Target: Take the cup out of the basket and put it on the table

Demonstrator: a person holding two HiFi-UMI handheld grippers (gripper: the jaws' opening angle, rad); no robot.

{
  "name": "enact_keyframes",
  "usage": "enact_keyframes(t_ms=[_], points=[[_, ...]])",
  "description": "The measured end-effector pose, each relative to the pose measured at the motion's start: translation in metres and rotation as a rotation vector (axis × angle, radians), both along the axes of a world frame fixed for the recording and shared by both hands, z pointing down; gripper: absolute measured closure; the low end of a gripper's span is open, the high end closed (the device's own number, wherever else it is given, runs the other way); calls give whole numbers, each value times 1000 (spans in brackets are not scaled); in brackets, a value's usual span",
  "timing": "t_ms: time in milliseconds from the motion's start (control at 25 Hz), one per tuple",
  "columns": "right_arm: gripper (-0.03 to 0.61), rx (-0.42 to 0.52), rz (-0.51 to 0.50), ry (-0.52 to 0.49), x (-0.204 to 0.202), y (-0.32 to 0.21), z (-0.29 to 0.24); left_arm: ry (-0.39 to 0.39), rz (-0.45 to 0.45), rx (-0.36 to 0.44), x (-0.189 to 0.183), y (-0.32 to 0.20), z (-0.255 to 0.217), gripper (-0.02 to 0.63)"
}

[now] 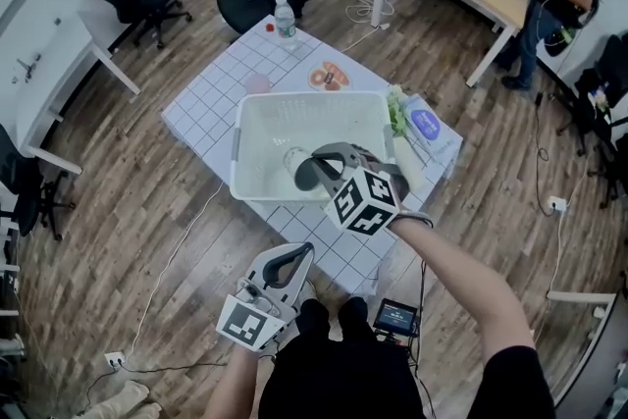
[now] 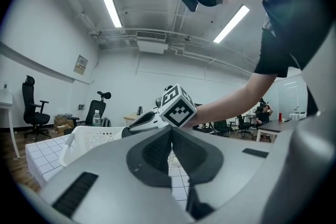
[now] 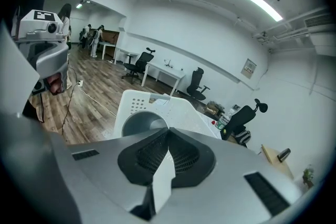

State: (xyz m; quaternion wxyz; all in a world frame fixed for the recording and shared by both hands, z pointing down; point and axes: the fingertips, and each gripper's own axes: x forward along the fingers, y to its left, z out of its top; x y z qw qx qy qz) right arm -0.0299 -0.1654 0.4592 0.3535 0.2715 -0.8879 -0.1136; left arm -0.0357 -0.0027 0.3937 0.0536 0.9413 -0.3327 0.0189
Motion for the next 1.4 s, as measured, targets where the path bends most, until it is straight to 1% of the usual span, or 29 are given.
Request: enact_keyframes(t_ms=[120,240,400,640,920,1160,1400], points=[[552,-7,18,-34,8,12,-4,-21,4,16,5,3,-1,606],[552,-13,43,-77,15,23,-9,-8,13,19,12,7,-2,606],[552,-36,89,-149,24,38,-14,-13,18,31,16,10,-3,606],[552,-53,135,-218,37,59,-17,-7,26,40,22,15,-6,606],[552,-70,216,-332,53,78,-27,-8,29,25,24,18,-2,606],[552,-89,271,-398,65,98,-31,-11,27,34,23,19,-2,606],[552,-104,302,-436,76,121,-35,-8,28,30,23,21,-2,606]])
